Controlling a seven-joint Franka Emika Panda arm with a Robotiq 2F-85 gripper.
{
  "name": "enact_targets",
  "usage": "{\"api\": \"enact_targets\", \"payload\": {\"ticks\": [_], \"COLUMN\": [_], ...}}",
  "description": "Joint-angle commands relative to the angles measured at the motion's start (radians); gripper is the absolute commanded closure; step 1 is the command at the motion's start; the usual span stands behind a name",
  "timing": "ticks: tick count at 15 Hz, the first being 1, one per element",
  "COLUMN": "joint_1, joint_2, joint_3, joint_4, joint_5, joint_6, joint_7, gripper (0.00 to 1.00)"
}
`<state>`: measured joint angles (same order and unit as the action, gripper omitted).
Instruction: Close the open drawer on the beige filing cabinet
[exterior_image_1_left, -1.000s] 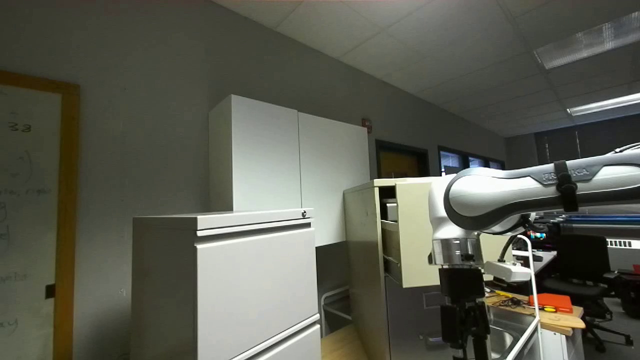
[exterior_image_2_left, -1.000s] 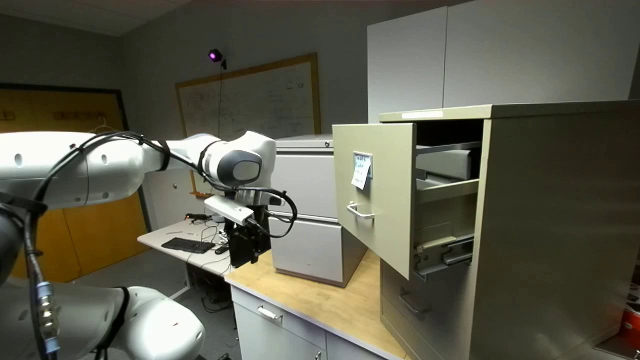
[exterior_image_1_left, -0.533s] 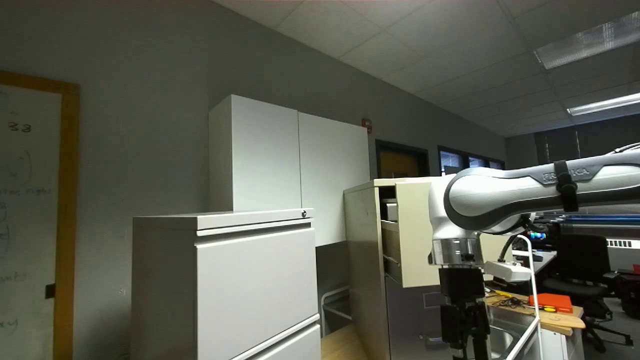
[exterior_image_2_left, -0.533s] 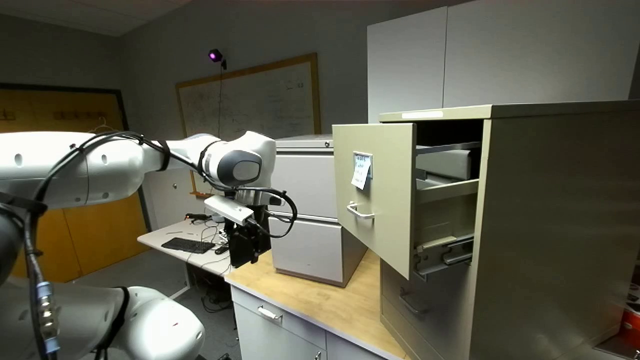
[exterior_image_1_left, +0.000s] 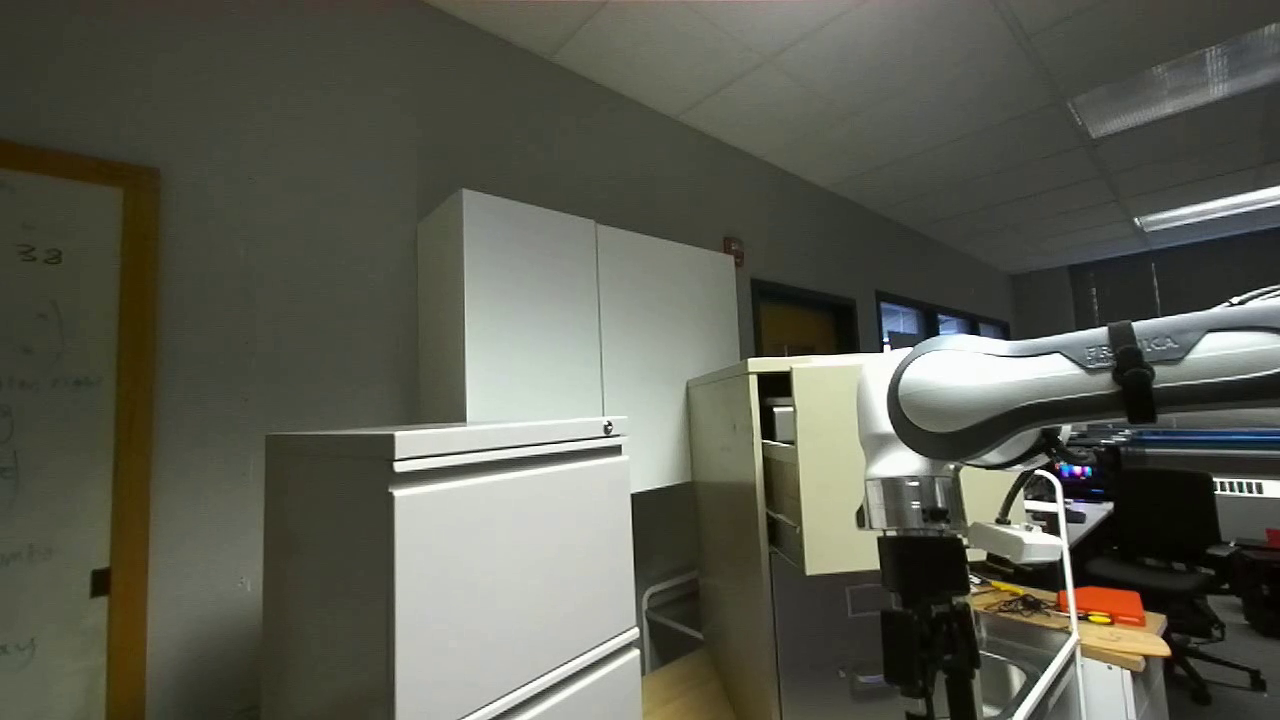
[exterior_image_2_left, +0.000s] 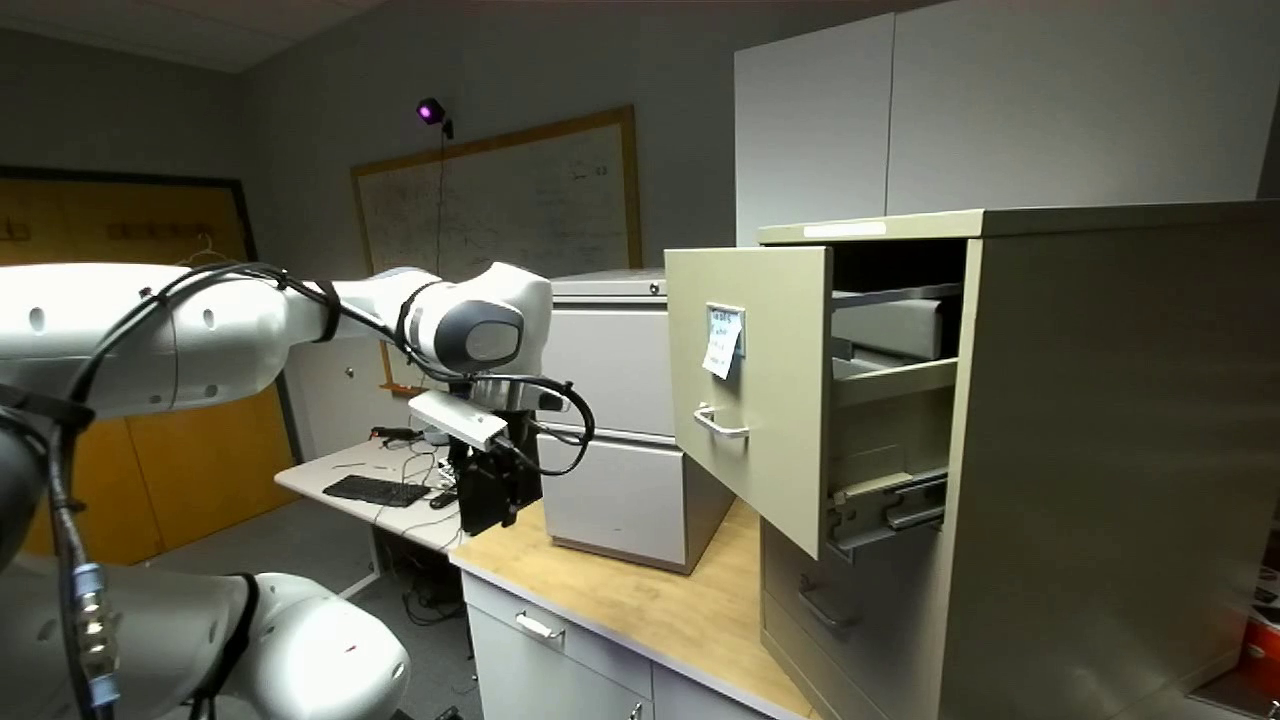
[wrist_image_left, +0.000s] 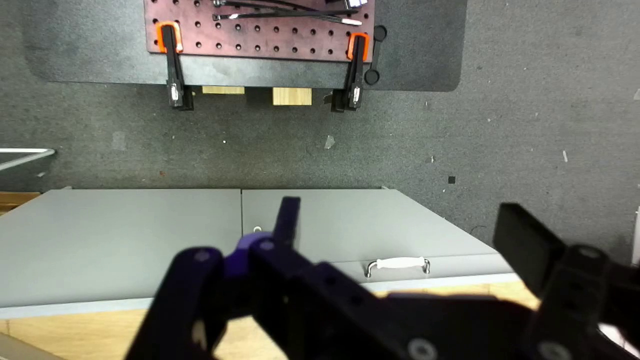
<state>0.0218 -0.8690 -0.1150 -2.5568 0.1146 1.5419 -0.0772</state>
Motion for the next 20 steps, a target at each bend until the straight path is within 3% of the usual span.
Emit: {"api": "enact_targets", "payload": {"ticks": [1,8,15,16,17,19,20], "joint_1": [-0.021,-0.086,-0.187,-0.2,-0.214,-0.244,-0.259], "joint_2": [0.005,-0.039,-0.138,-0.15,-0.164,-0.185,-0.195], "joint_3": [0.021,0.044,0.015,0.009,0.0,-0.014,-0.022], "joint_4": [0.003,0.018,0.047,0.05,0.052,0.05,0.048], "joint_5": [-0.003,-0.14,-0.302,-0.315,-0.328,-0.352,-0.364], "joint_6": [-0.007,0.031,0.192,0.219,0.252,0.315,0.347], "joint_7": [-0.009,0.02,0.054,0.061,0.07,0.087,0.096], "gripper": [0.0,0.0,0.0,0.02,0.26,0.3,0.38]}}
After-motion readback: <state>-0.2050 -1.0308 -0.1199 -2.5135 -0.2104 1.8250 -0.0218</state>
